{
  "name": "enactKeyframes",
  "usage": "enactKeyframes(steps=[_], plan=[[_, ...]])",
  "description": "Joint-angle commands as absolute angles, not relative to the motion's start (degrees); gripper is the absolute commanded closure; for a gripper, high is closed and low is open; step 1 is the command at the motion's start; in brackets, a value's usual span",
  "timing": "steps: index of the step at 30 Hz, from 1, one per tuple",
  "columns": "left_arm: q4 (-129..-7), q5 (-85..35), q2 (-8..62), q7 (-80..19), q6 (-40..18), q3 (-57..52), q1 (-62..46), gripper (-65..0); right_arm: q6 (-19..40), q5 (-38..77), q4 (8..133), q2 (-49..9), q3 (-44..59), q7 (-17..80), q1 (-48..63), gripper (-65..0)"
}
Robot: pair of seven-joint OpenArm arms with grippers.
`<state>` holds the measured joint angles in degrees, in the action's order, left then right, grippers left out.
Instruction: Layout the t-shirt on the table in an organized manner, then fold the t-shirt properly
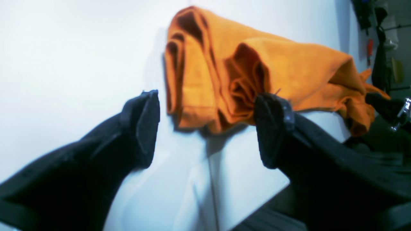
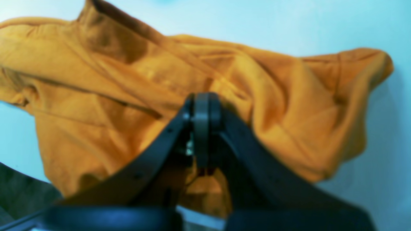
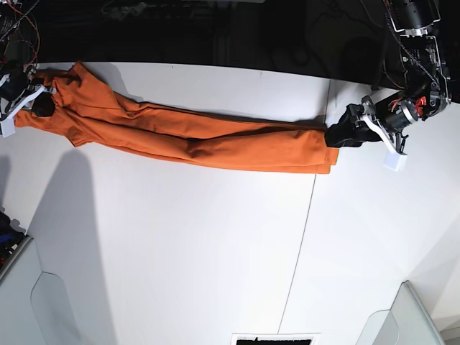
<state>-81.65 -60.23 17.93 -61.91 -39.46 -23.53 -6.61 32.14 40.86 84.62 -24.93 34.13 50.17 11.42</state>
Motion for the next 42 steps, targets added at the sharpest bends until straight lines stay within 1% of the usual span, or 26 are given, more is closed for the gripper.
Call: enactKeyframes(steps=[1, 10, 15, 17, 20, 26, 31, 42], plan=[[-82.54, -60.97, 18.72, -60.45, -40.00, -23.11, -5.34, -47.6, 32.36, 40.97, 85.27, -26.15, 34.46, 49.47, 10.98, 0.0], [-82.54, -61.21, 18.94, -60.69, -40.00, -22.74, -1.85, -47.6, 32.36, 40.93, 85.27, -26.15, 34.46, 49.74, 11.00, 0.0], [-82.54, -68.82, 19.25, -68.90, -40.00, -22.72, 0.01, -47.6, 32.36, 40.91, 85.27, -26.15, 34.46, 49.76, 11.03, 0.0], [-82.54, -71.13, 19.33, -70.65, -40.00, -22.72, -0.05, -47.6, 32.36, 40.91, 85.27, -26.17, 34.46, 49.76, 11.00, 0.0], [-82.54, -71.16, 19.33, -71.24, -40.00, -22.55, -0.14, -47.6, 32.36, 40.88, 85.27, -26.15, 34.46, 49.80, 11.03, 0.0], [-82.54, -60.60, 19.33, -65.10, -40.00, -18.81, -0.16, -47.6, 32.36, 40.97, 85.27, -26.15, 34.41, 49.93, 11.00, 0.0], [-82.54, -53.95, 18.70, -61.17, -40.00, -18.31, -0.19, -47.6, 32.36, 40.93, 85.27, -26.15, 34.41, 49.95, 11.00, 0.0], [-82.54, -45.45, 17.63, -56.31, -40.00, -16.51, -0.16, -47.6, 32.36, 41.41, 85.27, -26.15, 34.41, 49.93, 11.00, 0.0]])
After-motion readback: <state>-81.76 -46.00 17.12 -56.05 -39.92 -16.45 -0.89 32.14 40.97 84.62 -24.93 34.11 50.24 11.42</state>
